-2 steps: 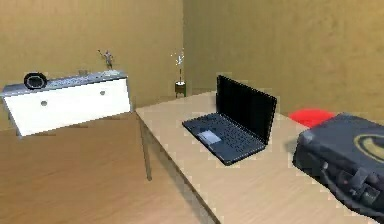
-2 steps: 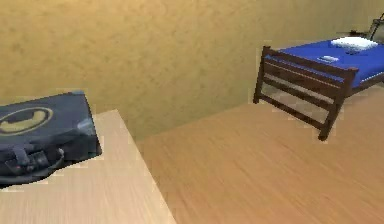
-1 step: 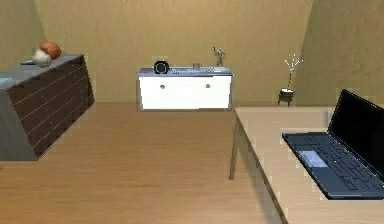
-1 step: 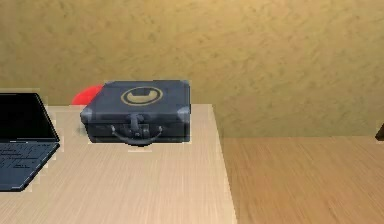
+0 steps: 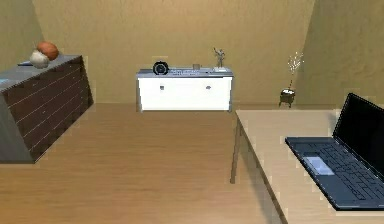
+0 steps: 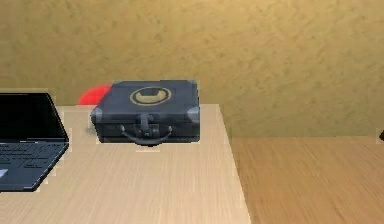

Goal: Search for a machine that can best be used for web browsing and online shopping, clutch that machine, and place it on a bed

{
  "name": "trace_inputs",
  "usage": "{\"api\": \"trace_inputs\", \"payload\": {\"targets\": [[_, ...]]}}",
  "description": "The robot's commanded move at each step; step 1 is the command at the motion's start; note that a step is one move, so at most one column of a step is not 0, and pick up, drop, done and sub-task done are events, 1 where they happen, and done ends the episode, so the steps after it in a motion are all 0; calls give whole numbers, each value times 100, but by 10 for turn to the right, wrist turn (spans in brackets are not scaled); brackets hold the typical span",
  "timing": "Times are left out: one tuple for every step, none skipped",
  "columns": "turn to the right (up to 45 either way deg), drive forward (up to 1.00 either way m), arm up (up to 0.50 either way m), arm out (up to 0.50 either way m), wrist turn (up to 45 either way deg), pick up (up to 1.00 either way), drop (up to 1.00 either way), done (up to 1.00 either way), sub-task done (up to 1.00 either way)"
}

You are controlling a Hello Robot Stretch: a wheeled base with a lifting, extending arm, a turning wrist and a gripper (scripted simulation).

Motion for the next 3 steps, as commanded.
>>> {"api": "trace_inputs", "payload": {"targets": [[-450, 0, 0, 0, 0, 0, 0, 0, 0], [0, 0, 50, 0, 0, 0, 0, 0, 0], [0, 0, 32, 0, 0, 0, 0, 0, 0]]}}
